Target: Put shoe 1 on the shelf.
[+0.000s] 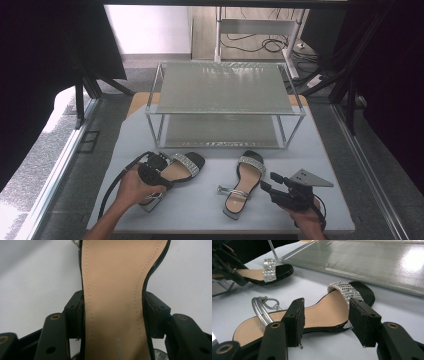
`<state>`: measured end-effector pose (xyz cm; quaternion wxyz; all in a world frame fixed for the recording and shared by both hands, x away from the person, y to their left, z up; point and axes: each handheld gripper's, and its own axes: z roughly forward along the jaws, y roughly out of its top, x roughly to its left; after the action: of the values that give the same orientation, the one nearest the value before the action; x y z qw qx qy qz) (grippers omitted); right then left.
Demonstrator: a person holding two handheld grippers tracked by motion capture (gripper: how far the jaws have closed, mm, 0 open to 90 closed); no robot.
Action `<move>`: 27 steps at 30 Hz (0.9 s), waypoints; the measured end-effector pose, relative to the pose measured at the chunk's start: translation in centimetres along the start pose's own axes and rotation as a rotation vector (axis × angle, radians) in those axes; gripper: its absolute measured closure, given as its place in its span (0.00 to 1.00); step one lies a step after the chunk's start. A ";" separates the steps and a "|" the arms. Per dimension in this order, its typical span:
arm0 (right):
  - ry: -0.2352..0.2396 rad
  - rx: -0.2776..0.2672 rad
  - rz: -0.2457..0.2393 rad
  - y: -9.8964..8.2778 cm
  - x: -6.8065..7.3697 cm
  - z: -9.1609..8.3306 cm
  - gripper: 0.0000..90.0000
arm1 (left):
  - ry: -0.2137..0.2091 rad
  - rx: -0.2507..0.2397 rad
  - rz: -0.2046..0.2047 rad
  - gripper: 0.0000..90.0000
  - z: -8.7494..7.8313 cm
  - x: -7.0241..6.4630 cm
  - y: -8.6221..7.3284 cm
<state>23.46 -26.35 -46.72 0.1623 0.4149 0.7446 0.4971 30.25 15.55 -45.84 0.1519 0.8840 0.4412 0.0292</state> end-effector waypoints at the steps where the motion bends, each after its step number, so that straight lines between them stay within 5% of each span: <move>1: 0.000 0.000 0.000 0.0 0.0 0.0 0.52 | -0.001 -0.004 0.003 0.47 -0.2 0.0 0.1; 27: -0.010 -0.008 0.005 0.0 -0.3 -0.3 0.52 | -0.024 -0.080 0.119 0.47 -6.3 -1.7 4.3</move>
<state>23.49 -26.74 -46.61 0.1665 0.4186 0.7408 0.4982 31.35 13.27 -38.39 0.1906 0.9021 0.3845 0.0452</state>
